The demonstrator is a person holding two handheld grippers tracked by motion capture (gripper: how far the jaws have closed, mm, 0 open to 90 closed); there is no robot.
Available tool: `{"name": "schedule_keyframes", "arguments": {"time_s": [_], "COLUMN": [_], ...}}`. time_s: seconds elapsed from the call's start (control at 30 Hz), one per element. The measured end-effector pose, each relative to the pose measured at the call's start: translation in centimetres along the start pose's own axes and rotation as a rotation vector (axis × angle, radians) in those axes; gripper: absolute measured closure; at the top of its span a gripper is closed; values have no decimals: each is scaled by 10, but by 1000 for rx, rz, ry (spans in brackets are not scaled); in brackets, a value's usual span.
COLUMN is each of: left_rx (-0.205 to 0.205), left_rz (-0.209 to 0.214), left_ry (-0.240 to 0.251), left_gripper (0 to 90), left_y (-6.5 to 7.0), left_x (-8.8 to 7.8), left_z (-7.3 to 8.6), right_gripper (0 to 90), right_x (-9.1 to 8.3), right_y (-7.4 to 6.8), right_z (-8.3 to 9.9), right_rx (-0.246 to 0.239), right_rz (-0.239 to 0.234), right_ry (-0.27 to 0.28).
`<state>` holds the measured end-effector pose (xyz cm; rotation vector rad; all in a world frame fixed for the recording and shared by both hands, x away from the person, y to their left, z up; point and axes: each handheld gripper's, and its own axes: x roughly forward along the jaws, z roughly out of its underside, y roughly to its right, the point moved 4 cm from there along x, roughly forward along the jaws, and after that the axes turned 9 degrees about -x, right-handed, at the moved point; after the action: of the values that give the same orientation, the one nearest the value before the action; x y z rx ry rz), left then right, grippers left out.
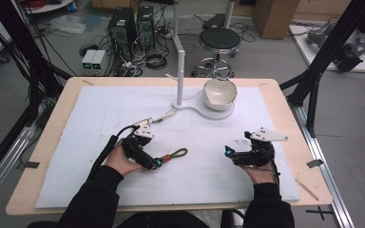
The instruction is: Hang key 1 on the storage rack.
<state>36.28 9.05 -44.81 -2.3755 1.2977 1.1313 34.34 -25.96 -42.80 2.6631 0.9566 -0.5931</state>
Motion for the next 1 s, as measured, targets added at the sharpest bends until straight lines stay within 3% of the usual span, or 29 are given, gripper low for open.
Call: {"name": "schedule_keyframes", "arguments": {"time_s": [0.57, 1.0], "left_rx": [-26, 25], "left_rz": [-13, -21], "left_ry": [-29, -65], "left_gripper": [126, 235], "left_y": [-6, 2], "left_x": [16, 22], "left_z": [-3, -2], "right_gripper": [7, 7], "right_x": [0, -1], "right_y": [-1, -2], "right_z": [0, -1], "right_rx": [0, 1], "right_rz": [-7, -16], "right_ry": [5, 7]}}
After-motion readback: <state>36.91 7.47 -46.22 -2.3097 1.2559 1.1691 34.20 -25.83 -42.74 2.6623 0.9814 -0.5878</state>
